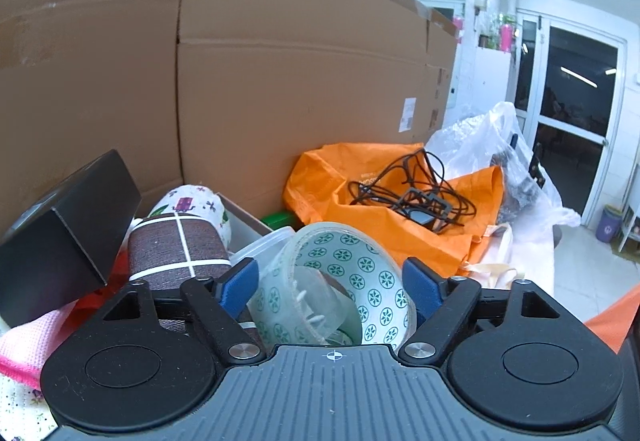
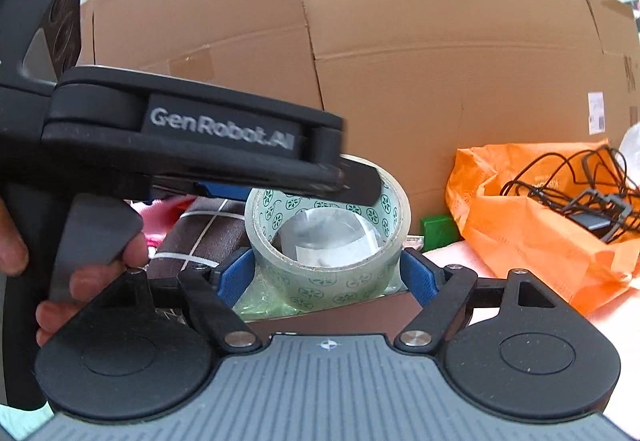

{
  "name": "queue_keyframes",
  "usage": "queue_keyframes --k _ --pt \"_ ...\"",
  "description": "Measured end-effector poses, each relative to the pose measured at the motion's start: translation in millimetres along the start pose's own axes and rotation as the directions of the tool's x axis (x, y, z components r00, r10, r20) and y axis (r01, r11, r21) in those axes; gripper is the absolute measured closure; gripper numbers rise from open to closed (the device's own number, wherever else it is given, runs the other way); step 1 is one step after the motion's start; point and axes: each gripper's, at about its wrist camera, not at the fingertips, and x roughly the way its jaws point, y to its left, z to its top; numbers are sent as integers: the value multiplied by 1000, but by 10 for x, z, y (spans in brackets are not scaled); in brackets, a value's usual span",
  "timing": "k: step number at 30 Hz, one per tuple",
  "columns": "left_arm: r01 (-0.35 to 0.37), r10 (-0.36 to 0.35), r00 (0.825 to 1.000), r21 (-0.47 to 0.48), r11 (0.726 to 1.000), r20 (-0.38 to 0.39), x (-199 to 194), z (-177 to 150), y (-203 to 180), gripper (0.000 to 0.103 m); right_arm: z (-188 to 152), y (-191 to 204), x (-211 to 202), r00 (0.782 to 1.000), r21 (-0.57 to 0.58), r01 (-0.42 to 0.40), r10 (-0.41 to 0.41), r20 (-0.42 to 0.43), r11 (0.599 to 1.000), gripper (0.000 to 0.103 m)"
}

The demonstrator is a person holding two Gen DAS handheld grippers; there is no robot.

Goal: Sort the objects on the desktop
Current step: 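Lift the tape roll with left gripper and carry it into the cardboard box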

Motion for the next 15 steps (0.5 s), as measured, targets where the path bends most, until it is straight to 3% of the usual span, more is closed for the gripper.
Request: queue_keyframes --k 6,9,15 --pt "15 -15 1000 -7 1000 21 -61 -19 -12 7 -22 3 -55 1000 -9 11 -11 6 1000 19" --pt "15 -15 999 -11 1000 29 -119 -9 -21 0 -14 20 -90 998 -22 61 -60 28 998 8" --pt "-6 6 999 -4 1000 37 -204 -66 -32 0 1 40 -174 998 -40 65 -64 24 997 4"
